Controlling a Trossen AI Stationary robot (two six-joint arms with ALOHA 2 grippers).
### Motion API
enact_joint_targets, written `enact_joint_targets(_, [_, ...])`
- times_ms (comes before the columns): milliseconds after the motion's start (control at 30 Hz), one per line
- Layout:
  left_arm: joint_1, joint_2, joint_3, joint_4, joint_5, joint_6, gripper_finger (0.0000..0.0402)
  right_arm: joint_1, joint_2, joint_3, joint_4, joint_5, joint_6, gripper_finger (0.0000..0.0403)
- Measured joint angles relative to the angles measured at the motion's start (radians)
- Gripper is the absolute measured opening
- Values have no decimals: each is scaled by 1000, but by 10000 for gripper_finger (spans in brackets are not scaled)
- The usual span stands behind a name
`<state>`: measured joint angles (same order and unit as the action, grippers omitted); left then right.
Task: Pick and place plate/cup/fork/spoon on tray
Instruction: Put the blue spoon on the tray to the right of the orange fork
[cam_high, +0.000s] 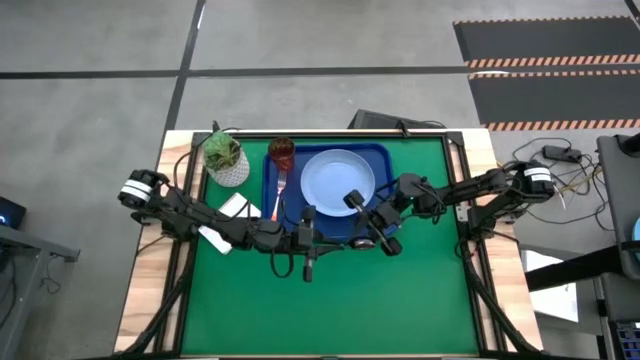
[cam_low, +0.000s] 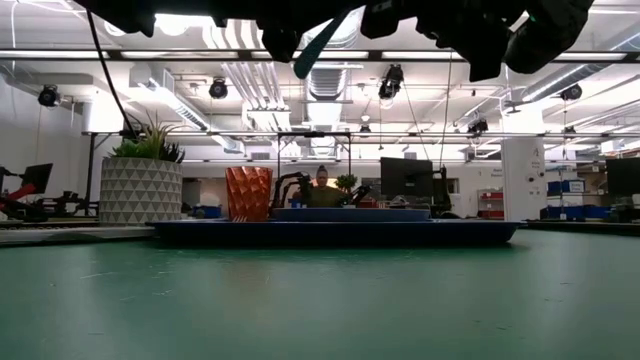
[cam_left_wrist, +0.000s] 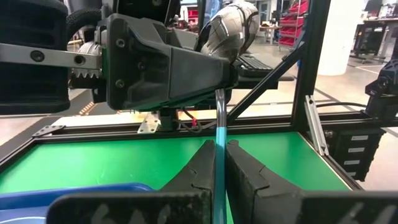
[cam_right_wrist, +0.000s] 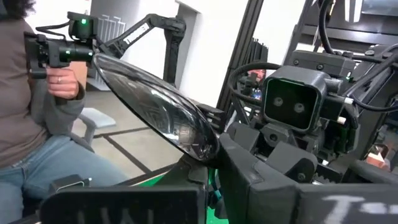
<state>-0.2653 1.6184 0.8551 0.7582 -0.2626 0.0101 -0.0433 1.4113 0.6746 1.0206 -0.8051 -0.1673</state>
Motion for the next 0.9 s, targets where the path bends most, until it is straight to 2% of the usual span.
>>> enact_joint_targets(167, [2,0,0,0,-7,0,4,0,0,0,1,1,10,10])
enact_joint_targets(433, [4,0,0,-6,-38,-5,39,0,-1,0,0,0,11,9])
enact_joint_targets(600, [5,0,0,-12,-47,-4,42,-10,-2,0,-11,-8,10,9])
enact_joint_targets(767, [5,-1,0,-39,-121,-3,43,-38,-2,0,-26,-8,23,8])
enact_joint_targets(900, [6,-2,0,-67,-132,-4,43,-52,-2,-1,-47,-10,26,8])
